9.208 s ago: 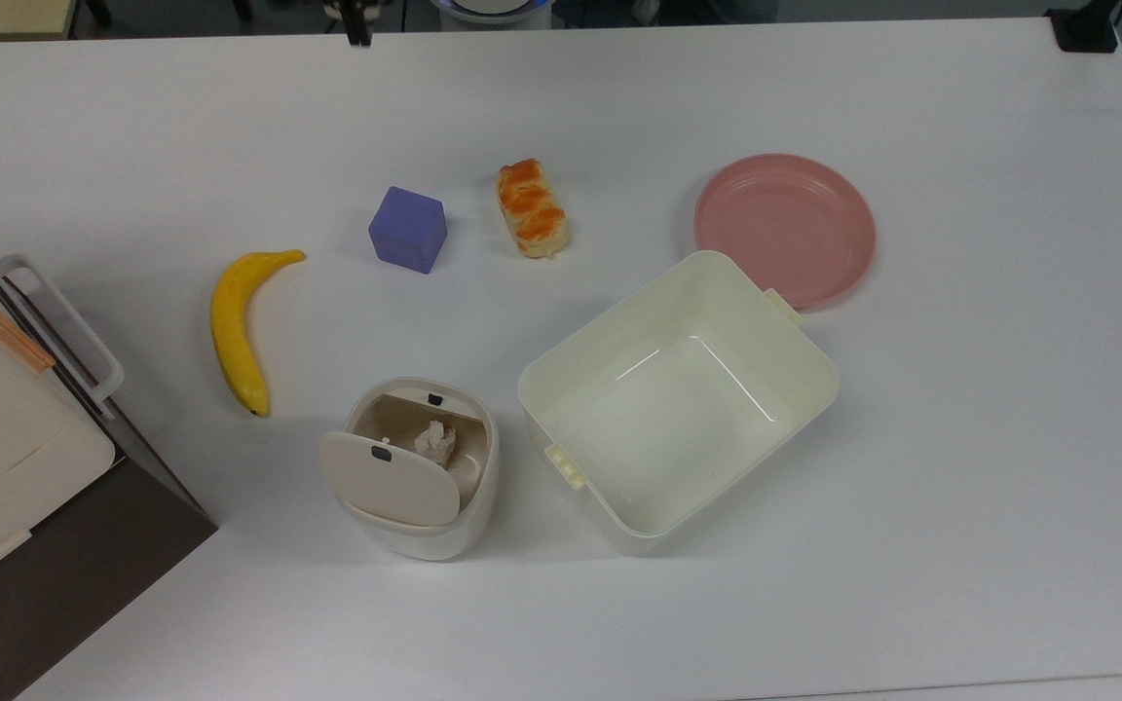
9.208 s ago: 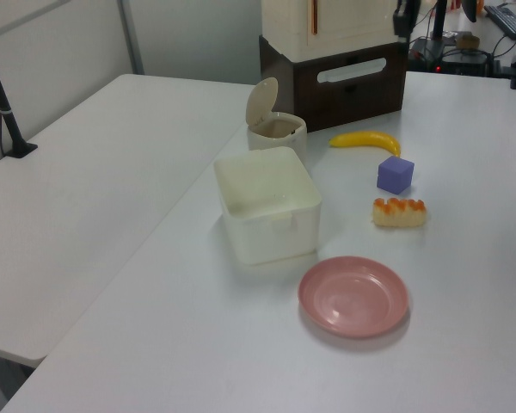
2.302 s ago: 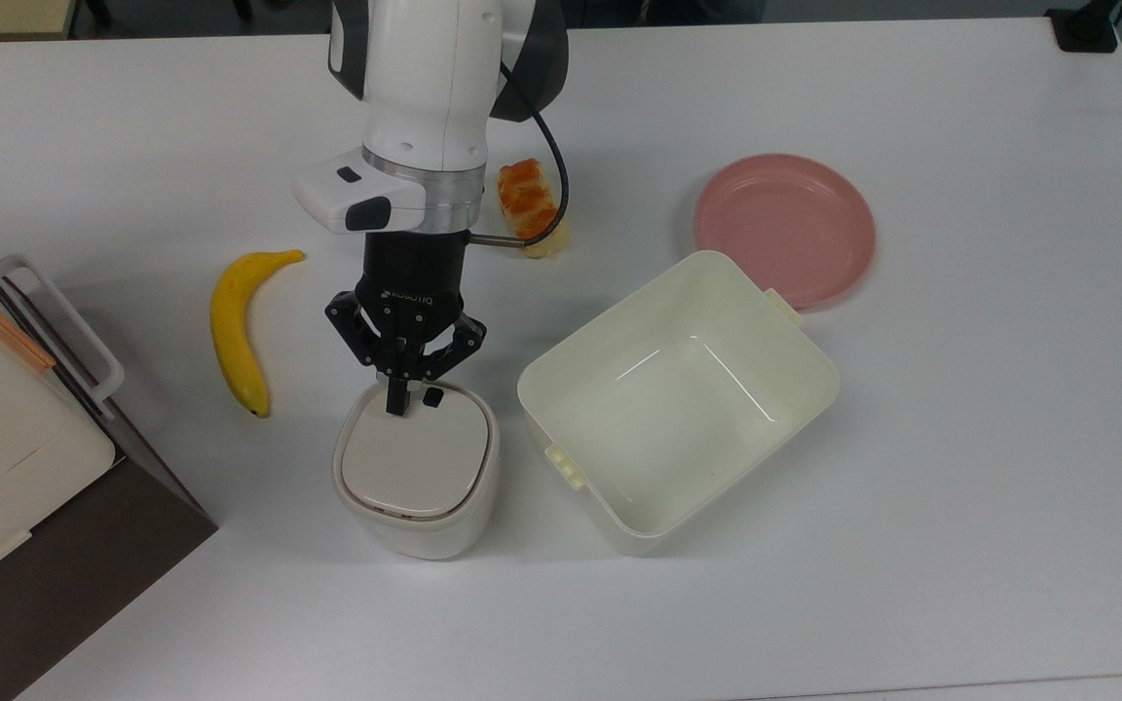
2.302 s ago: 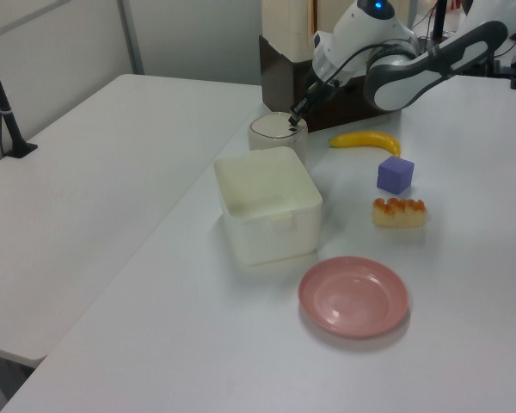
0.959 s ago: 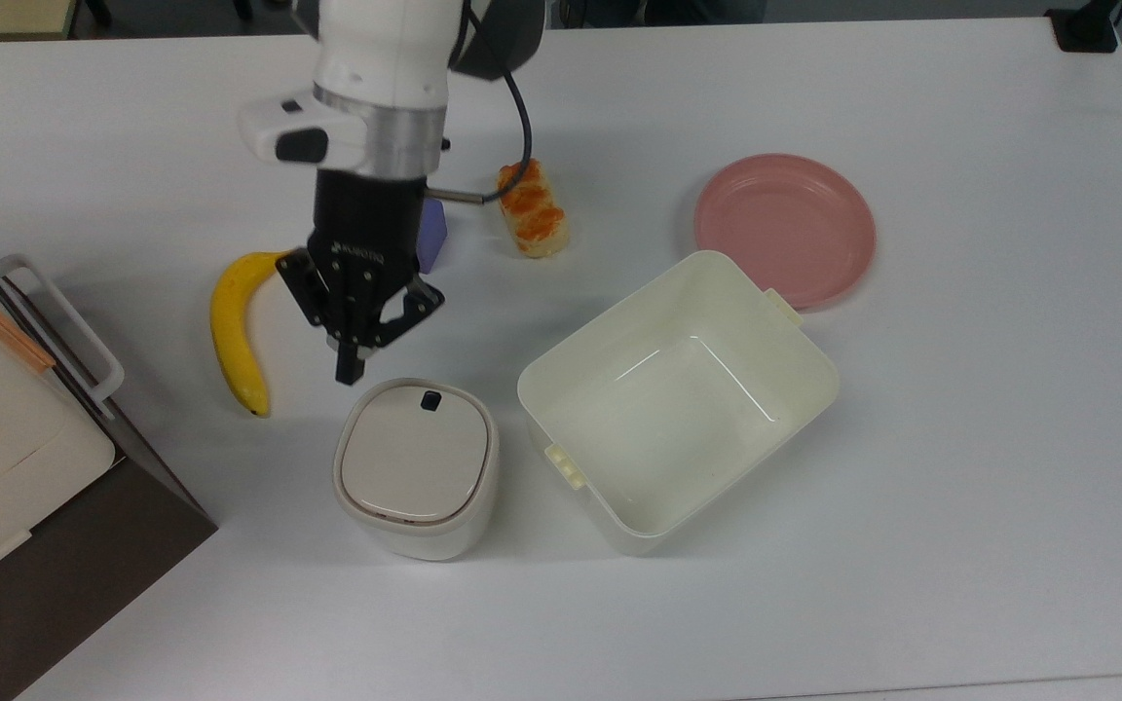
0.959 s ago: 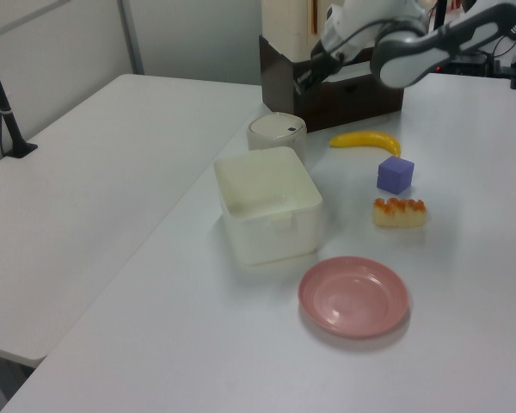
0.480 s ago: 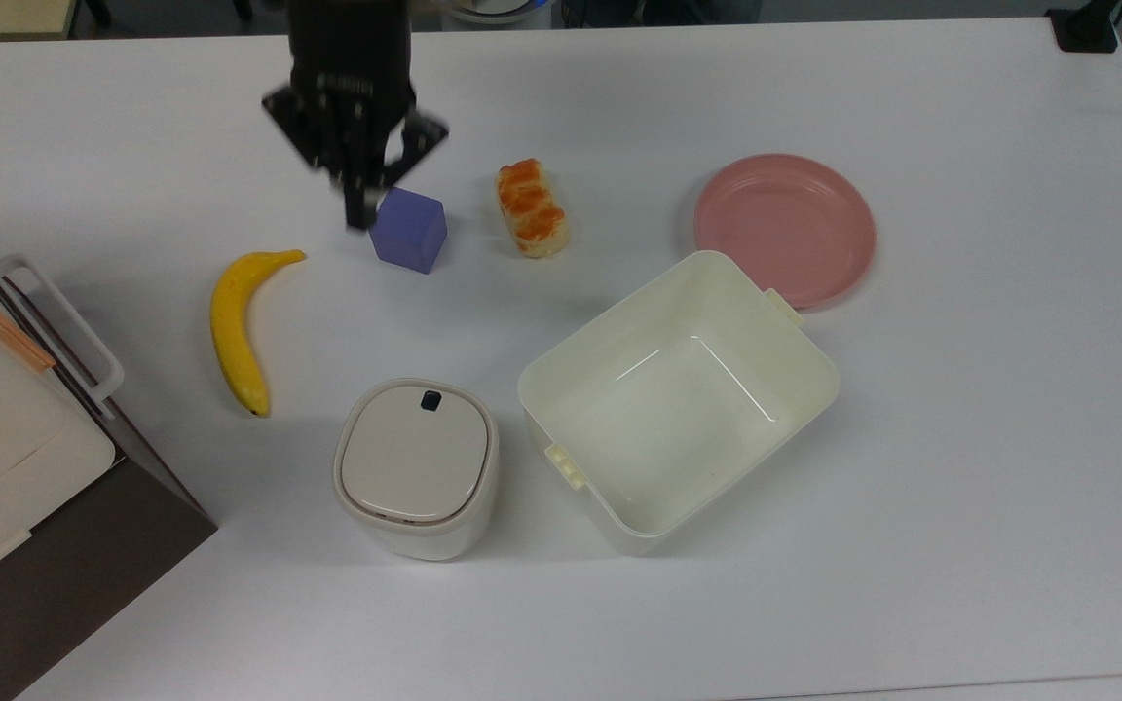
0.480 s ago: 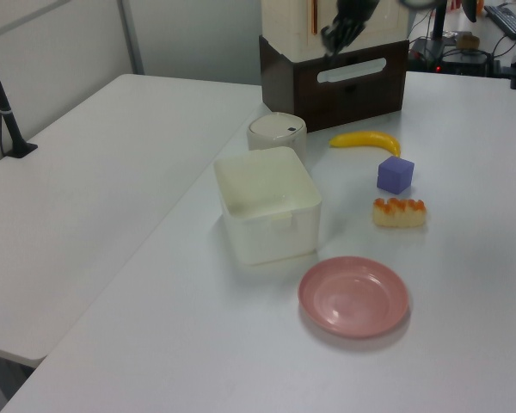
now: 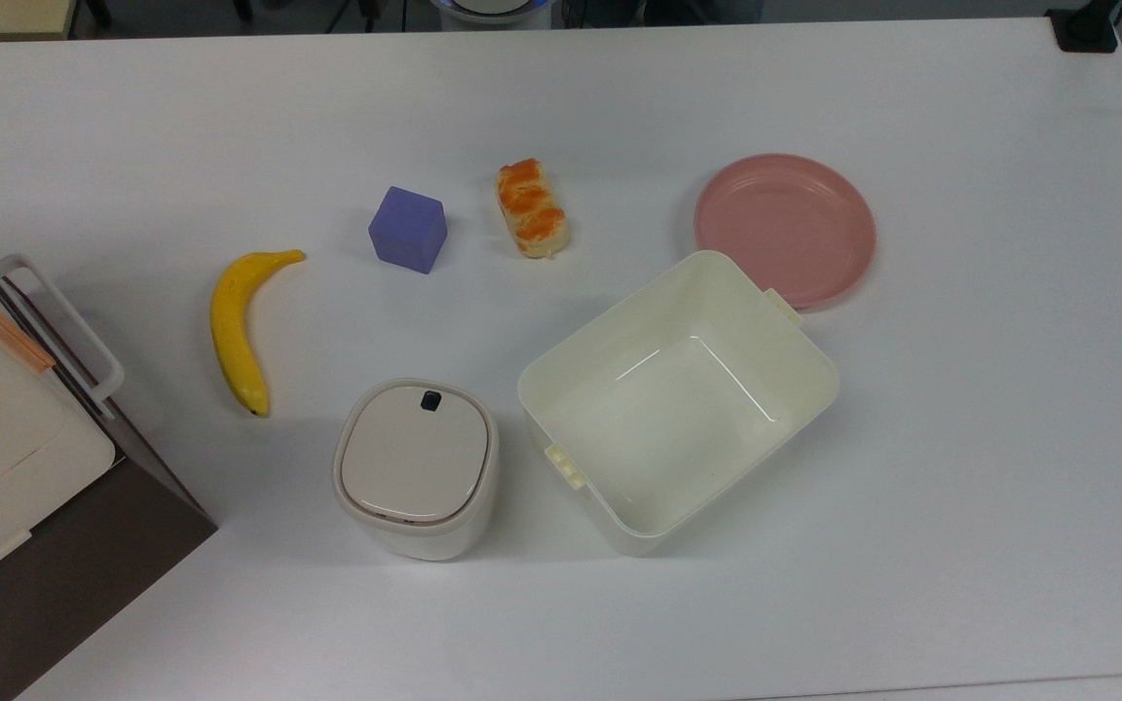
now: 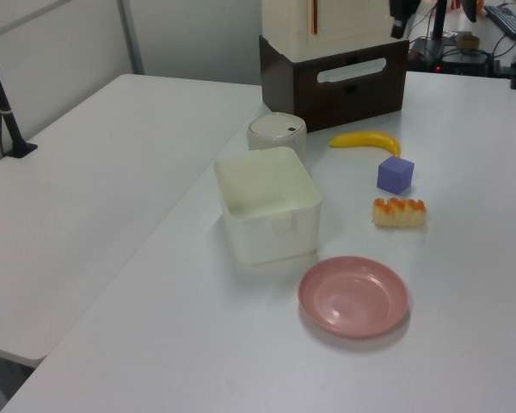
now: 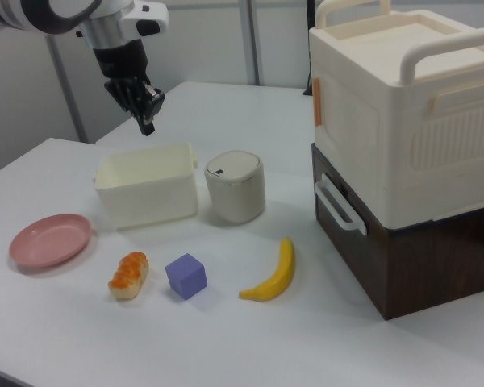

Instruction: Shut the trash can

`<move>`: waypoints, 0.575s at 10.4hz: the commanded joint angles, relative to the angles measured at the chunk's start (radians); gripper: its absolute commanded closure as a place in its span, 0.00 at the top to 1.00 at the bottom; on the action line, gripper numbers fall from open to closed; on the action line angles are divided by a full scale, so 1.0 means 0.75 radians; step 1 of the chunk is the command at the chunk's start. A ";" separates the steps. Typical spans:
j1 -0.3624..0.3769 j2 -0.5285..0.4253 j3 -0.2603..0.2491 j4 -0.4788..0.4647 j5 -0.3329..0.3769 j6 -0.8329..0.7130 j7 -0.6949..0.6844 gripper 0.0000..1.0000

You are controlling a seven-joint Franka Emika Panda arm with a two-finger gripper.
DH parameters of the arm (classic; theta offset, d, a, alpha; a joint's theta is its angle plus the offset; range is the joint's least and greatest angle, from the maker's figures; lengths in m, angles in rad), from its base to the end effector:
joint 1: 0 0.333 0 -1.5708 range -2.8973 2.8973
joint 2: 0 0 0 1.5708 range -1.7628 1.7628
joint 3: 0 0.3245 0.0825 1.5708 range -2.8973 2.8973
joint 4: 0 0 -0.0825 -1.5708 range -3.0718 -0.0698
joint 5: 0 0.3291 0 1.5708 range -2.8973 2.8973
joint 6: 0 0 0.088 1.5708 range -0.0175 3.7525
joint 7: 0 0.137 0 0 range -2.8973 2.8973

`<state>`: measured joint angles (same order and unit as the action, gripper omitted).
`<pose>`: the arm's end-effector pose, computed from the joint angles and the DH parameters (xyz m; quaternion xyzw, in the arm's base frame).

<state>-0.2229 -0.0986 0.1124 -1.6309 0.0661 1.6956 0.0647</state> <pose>0.4834 -0.0422 0.6381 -0.9924 0.0884 -0.0818 0.0256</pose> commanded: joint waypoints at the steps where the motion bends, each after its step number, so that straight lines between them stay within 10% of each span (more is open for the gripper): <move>1: 0.021 -0.008 -0.009 0.000 0.039 -0.060 -0.050 0.00; 6: 0.029 -0.018 -0.005 -0.006 0.051 -0.140 -0.031 0.00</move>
<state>-0.2152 -0.0969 0.1158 -1.6304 0.0865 1.6149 0.0819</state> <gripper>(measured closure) 0.991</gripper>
